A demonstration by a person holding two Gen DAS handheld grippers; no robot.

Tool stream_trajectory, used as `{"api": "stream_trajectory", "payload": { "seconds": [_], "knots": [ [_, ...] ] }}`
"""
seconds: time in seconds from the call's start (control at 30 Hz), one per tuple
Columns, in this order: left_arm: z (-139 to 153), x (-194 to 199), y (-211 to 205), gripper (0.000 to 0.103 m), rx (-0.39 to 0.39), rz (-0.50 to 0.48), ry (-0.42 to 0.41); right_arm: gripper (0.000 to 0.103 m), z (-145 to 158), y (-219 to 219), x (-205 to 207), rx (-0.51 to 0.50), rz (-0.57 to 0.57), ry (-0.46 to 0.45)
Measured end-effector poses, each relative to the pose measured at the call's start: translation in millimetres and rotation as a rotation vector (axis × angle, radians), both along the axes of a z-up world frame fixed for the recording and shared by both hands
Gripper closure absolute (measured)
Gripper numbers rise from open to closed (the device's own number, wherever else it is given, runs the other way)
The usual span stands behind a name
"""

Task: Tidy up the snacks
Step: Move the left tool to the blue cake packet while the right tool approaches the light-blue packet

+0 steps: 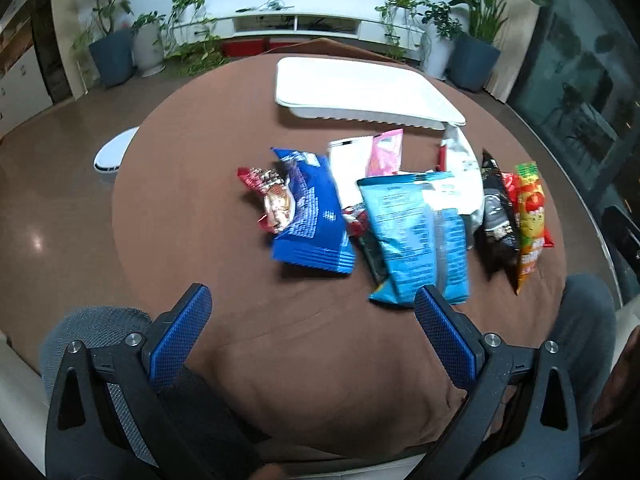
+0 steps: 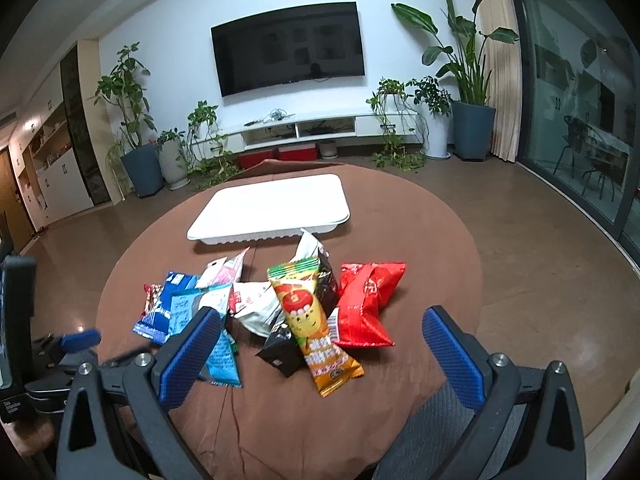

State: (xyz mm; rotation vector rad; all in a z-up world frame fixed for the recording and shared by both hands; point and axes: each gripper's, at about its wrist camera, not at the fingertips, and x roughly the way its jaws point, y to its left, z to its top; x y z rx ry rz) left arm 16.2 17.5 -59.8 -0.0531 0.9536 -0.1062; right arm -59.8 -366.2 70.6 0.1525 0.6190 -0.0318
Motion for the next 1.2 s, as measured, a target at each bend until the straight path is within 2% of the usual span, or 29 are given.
{"api": "stream_trajectory", "payload": {
  "seconds": [0.13, 0.27, 0.37, 0.47, 0.5, 0.53, 0.57, 0.67, 0.7, 0.73, 0.8, 0.97, 1.07, 1.13, 1.2],
  "knots": [
    [-14.5, 7.9, 7.7, 0.0, -0.083, -0.014, 0.084, 0.0, -4.3, -9.5, 5.5, 0.04, -0.008, 0.008],
    [-19.9, 7.0, 3.9, 0.0, -0.109, -0.036, 0.092, 0.004, -10.7, -10.2, 11.9, 0.049, 0.01, 0.033],
    [-20.8, 0.1, 0.5, 0.001, -0.158, -0.057, 0.09, 0.005, -13.6, -9.7, 13.2, 0.078, 0.032, 0.044],
    [-23.1, -10.9, -3.7, 0.001, -0.146, -0.085, 0.079, 0.005, -11.8, -8.7, 13.1, 0.083, 0.053, 0.032],
    [-28.3, -12.1, -5.3, 0.001, -0.147, -0.097, 0.116, 0.005, -11.4, -9.5, 13.2, 0.077, 0.051, 0.029],
    [-35.8, -14.0, -3.4, 0.001, -0.18, -0.096, 0.172, 0.005, -10.7, -10.4, 13.2, 0.071, 0.048, 0.023],
    [-35.2, -18.4, -1.8, 0.0, -0.185, -0.095, 0.16, 0.005, -10.0, -11.5, 13.6, 0.071, 0.047, 0.017],
    [-35.8, -20.7, -4.0, 0.0, -0.132, -0.116, 0.206, 0.005, -9.6, -15.7, 13.6, 0.084, 0.049, 0.005],
    [-36.2, -18.8, -1.1, 0.0, -0.102, -0.078, 0.226, 0.005, -9.9, -17.4, 13.9, 0.093, 0.054, 0.003],
    [-36.2, -22.1, 2.1, 0.0, -0.118, -0.066, 0.219, 0.005, -10.4, -18.8, 13.4, 0.102, 0.057, 0.001],
    [-29.0, -21.5, 6.7, 0.0, -0.127, -0.046, 0.19, 0.005, -11.1, -20.4, 14.0, 0.108, 0.061, -0.001],
    [1.1, 2.4, 1.0, 0.0, 0.019, -0.059, 0.061, 0.005, -15.2, -30.9, 24.4, 0.077, 0.039, 0.051],
    [11.0, 31.1, 2.7, 0.001, 0.011, -0.078, 0.054, 0.005, -18.1, -38.4, 34.1, 0.059, 0.057, 0.098],
    [10.1, 51.5, 0.1, 0.009, 0.034, -0.116, 0.062, 0.009, -18.3, -45.6, 39.6, 0.061, 0.06, 0.123],
    [5.0, 72.2, -5.4, 0.034, 0.055, -0.157, 0.092, 0.012, -18.3, -52.8, 44.1, 0.063, 0.052, 0.142]
  ]
}}
